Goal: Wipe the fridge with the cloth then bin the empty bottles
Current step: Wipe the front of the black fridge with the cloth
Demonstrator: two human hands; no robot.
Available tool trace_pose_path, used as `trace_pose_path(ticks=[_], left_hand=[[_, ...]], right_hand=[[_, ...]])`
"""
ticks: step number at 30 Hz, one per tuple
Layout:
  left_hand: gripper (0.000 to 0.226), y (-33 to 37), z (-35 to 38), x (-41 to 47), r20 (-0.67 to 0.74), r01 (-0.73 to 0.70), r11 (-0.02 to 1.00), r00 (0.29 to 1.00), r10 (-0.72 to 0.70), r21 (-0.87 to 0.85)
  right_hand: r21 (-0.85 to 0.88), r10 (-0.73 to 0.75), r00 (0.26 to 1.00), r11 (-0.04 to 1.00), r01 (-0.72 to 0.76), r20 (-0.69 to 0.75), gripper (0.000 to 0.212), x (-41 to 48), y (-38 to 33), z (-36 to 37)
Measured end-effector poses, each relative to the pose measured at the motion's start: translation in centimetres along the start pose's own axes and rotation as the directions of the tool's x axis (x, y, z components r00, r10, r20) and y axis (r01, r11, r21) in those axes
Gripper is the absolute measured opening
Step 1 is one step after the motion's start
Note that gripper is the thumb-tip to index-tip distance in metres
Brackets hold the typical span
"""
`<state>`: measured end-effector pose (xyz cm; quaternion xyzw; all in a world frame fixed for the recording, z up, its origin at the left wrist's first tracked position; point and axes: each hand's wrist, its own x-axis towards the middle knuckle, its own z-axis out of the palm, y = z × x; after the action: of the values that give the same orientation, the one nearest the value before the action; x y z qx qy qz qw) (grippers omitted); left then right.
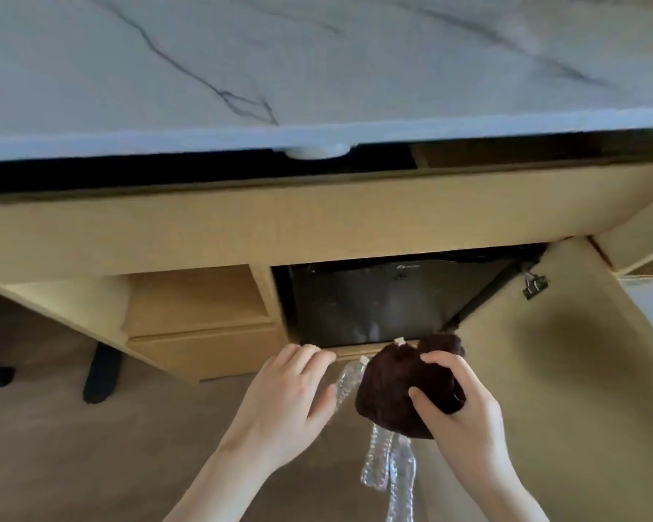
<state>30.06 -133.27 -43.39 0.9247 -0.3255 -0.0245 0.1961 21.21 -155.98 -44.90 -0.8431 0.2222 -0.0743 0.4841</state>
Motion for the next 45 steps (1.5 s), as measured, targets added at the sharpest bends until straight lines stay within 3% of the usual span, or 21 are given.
trace_pose_path(ticks=[8, 13, 20, 29, 37, 45], left_hand=[[0.050, -7.4, 18.4, 5.3, -0.075, -0.085, 0.995, 0.993, 0.089, 0.056], [0.046, -9.0, 23.0, 7.2, -0.163, -0.149, 0.983, 0.973, 0.166, 0.109], [0.041, -6.8, 18.3, 8.3, -0.227, -0.249, 0.956, 0.933, 0.280, 0.158], [0.040, -7.0, 10.1, 12.9, -0.471, -0.279, 0.889, 0.769, 0.433, 0.363], [0.061, -7.8, 8.8, 14.8, -0.425, -0.117, 0.855, 0.828, 0.364, 0.505], [0.045, -9.7, 10.2, 16.8, -0.571, -0.187, 0.840, 0.658, 0.492, 0.509]], right_hand=[[0.091, -0.130, 0.988, 0.986, 0.138, -0.086, 0.051, 7.4, 15.2, 8.8], [0.156, -0.197, 0.964, 0.962, 0.226, -0.179, 0.047, 9.6, 19.6, 11.1], [0.115, -0.265, 0.927, 0.946, 0.303, -0.266, 0.052, 9.2, 16.4, 8.6], [0.090, -0.453, 0.828, 0.858, 0.505, -0.332, 0.050, 10.3, 10.1, 4.1], [0.059, -0.565, 0.791, 0.804, 0.592, -0.236, 0.048, 12.7, 7.0, 2.5], [0.076, -0.693, 0.662, 0.672, 0.736, -0.285, 0.048, 17.2, 7.3, 5.5]])
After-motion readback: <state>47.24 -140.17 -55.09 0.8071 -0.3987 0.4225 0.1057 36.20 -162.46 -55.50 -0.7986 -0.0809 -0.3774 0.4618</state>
